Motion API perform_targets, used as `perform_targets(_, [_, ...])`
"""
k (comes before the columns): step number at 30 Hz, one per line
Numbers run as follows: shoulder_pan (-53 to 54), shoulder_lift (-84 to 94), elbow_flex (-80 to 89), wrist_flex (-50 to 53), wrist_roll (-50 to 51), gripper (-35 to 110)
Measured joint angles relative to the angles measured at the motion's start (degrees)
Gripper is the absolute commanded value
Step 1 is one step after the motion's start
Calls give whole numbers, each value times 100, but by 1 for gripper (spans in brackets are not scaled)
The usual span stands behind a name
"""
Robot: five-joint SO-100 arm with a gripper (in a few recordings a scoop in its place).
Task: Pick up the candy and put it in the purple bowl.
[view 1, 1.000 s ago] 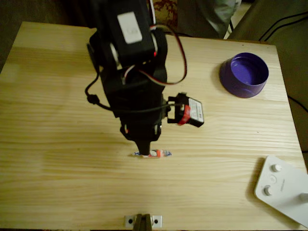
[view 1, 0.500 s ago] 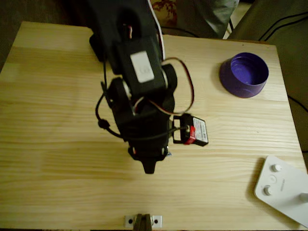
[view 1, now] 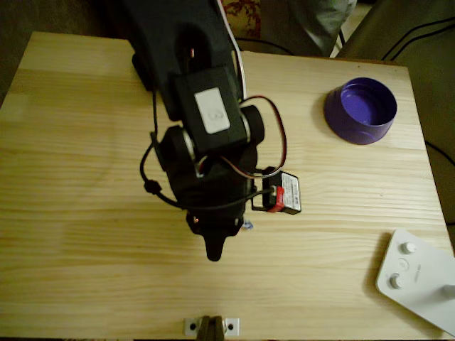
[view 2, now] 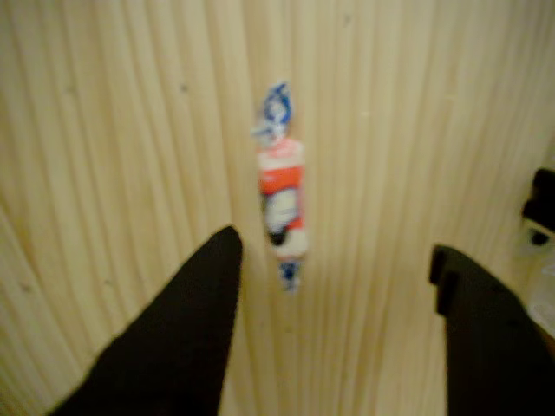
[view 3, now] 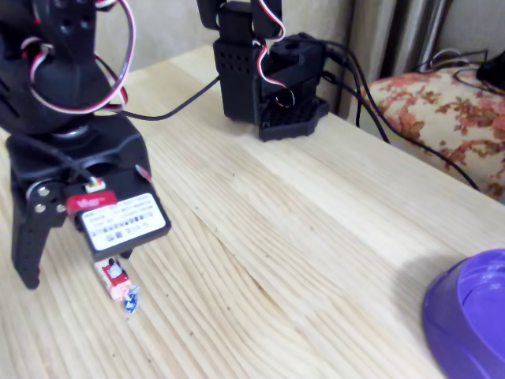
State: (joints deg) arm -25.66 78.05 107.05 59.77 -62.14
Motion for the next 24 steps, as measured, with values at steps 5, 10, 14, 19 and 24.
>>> perform_targets(5, [-176, 0, 0, 0, 167, 50])
perform_targets(10, [-308, 0, 0, -369, 281, 50])
perform_targets(14, [-255, -114, -18, -501, 176, 50])
perform_targets(19, [-220, -404, -220, -510, 141, 50])
perform_targets(24, [-141, -466, -272, -404, 141, 46])
